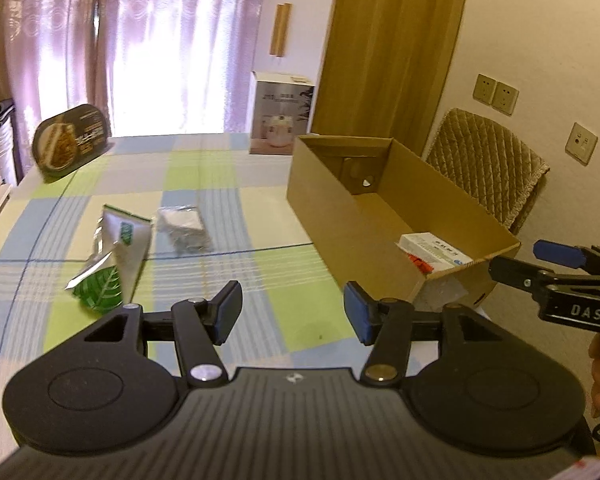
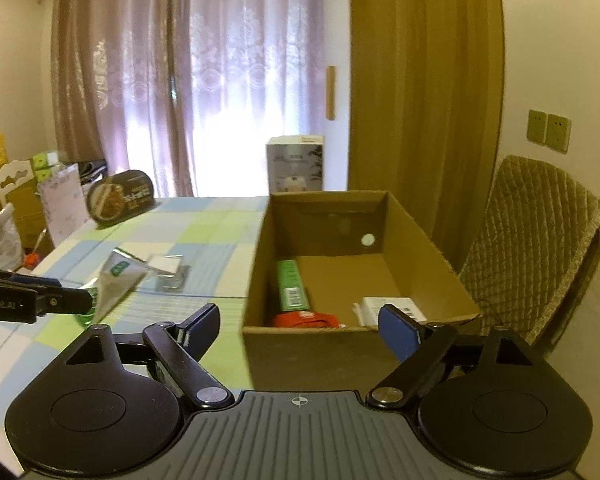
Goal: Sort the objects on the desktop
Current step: 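Move both grippers back over the leaf bag and clear bag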
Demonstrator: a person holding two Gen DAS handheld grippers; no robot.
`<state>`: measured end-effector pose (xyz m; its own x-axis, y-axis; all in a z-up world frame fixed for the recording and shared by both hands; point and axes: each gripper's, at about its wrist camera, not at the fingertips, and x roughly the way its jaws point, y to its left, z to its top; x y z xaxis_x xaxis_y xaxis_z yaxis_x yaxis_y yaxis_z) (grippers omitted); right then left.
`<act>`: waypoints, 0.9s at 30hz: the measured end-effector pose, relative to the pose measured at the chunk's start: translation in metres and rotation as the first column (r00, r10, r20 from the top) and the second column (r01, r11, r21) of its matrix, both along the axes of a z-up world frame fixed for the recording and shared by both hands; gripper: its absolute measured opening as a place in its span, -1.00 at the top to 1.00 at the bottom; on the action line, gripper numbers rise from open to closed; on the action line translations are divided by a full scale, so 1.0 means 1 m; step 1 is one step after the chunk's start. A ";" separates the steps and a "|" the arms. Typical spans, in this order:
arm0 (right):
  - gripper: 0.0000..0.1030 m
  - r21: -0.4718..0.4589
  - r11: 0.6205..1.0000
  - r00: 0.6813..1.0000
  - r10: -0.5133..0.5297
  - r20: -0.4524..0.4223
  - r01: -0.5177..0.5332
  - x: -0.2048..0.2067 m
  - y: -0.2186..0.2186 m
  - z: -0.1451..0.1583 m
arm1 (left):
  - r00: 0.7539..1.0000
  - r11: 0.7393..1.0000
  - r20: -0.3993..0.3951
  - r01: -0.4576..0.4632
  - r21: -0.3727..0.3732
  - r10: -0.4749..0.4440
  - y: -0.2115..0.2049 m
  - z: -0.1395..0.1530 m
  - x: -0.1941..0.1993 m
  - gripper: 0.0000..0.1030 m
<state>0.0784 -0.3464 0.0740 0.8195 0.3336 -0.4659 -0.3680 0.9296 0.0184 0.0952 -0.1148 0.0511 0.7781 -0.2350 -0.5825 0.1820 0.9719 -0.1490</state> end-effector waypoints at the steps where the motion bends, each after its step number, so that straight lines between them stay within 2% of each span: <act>1: -0.68 0.000 1.000 1.000 0.006 -0.001 -0.006 -0.004 0.003 0.000 | 1.000 1.000 -0.001 -0.006 0.000 0.006 0.004 0.000 -0.004 -0.04; 3: -0.72 -0.004 1.000 1.000 0.020 -0.001 -0.020 -0.011 0.009 -0.001 | 1.000 1.000 -0.004 -0.021 -0.004 0.021 0.010 -0.002 -0.012 -0.15; 16: -0.85 -0.007 0.998 0.998 0.057 0.001 -0.057 -0.051 0.035 -0.015 | 0.994 0.994 -0.036 -0.107 -0.015 0.107 0.054 -0.019 -0.058 -0.31; 27: -0.93 -0.016 0.996 0.995 0.085 0.053 -0.084 -0.062 0.043 0.000 | 0.991 0.990 -0.004 -0.137 -0.024 0.137 0.068 -0.011 -0.074 -0.41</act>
